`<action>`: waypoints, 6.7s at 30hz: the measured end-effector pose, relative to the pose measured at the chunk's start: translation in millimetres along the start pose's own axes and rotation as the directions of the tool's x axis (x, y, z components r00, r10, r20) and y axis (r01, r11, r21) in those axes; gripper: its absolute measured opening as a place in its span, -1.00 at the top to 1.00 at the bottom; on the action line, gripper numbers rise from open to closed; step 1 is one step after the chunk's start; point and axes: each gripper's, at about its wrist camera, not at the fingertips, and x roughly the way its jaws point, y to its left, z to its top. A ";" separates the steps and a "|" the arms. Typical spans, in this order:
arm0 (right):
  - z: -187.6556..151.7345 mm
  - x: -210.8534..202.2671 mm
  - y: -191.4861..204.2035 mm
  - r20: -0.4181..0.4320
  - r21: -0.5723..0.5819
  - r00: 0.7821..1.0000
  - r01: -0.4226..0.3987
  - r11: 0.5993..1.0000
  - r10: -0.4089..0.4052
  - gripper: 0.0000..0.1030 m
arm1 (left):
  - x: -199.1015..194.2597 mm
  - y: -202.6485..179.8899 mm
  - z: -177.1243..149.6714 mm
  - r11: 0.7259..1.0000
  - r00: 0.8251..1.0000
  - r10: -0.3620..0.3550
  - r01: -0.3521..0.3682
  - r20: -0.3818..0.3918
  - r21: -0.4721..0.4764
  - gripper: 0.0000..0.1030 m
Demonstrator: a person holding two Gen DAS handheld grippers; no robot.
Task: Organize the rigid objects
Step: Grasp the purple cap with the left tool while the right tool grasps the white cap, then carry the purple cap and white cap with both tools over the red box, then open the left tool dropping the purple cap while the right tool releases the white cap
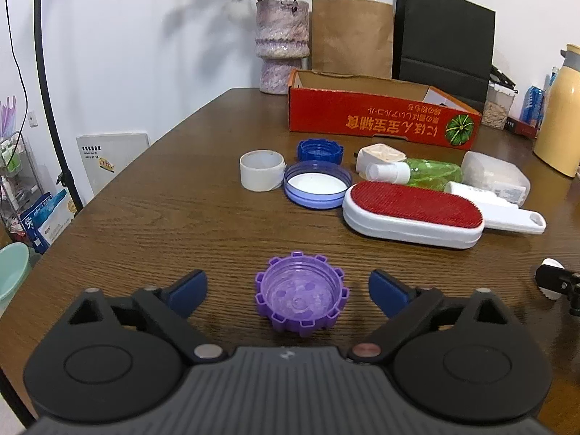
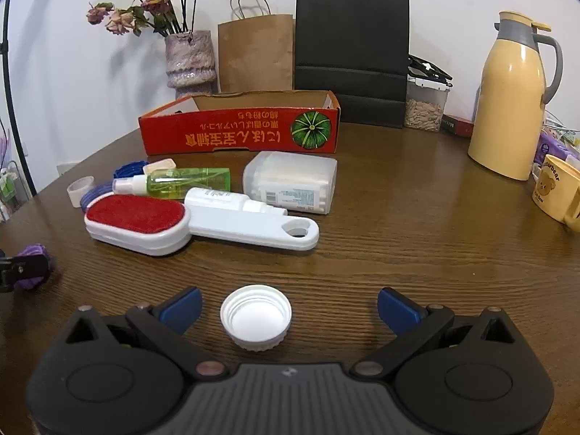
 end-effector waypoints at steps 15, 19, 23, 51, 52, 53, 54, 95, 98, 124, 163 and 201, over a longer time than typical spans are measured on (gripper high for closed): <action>-1.6 6.9 1.0 -0.014 -0.020 1.000 -0.022 1.000 0.022 -0.94 | 7.3 -5.2 -0.9 1.000 1.000 0.001 -0.001 0.001 0.002 -0.08; -2.8 7.5 3.7 -0.018 -0.037 0.999 -0.038 0.999 0.038 -0.65 | 7.0 -6.9 0.8 1.000 1.000 -0.005 0.005 0.004 0.002 -0.08; -2.4 4.0 2.1 0.009 -0.029 0.999 -0.054 0.998 0.054 0.22 | 4.1 -7.3 3.4 1.000 1.000 -0.007 0.007 0.009 0.001 -0.08; 36.4 -30.5 15.6 0.141 -0.037 0.985 -0.095 0.995 0.099 0.24 | -32.9 -14.2 46.2 0.999 0.991 -0.053 0.053 0.121 0.002 -0.08; 38.9 -31.4 16.4 0.147 -0.040 0.984 -0.097 0.994 0.102 0.24 | -33.8 -15.5 49.3 0.998 0.990 -0.055 0.055 0.127 0.003 -0.08; 41.3 -32.3 17.6 0.153 -0.042 0.983 -0.099 0.994 0.104 0.24 | -34.5 -16.6 52.4 0.998 0.989 -0.056 0.056 0.134 0.004 -0.08; 44.3 -33.0 18.9 0.159 -0.045 0.981 -0.101 0.994 0.107 0.24 | -35.1 -17.4 54.9 0.998 0.989 -0.057 0.057 0.139 0.005 -0.08; 156.7 49.6 12.0 0.269 -0.032 0.955 -0.117 0.993 0.121 0.24 | 52.2 -68.4 171.5 0.998 0.978 -0.064 0.063 0.201 0.010 -0.08; 167.5 60.7 13.5 0.276 -0.036 0.954 -0.115 0.993 0.120 0.24 | 63.1 -69.6 179.0 0.998 0.977 -0.066 0.067 0.201 0.001 -0.08; 230.0 151.5 13.4 0.255 -0.071 0.960 -0.102 0.992 0.117 0.24 | 146.9 -59.9 236.2 0.997 0.980 0.012 0.005 0.201 -0.082 -0.08; 254.6 249.7 4.5 0.090 -0.074 0.986 -0.133 0.988 0.139 0.23 | 246.8 -76.0 250.5 0.998 0.996 0.053 -0.055 0.075 0.027 -0.09; 247.9 209.5 -10.6 0.147 -0.055 0.987 -0.065 0.996 0.072 -1.00 | 193.6 -61.7 247.7 0.999 0.981 0.050 -0.048 0.189 -0.013 -1.00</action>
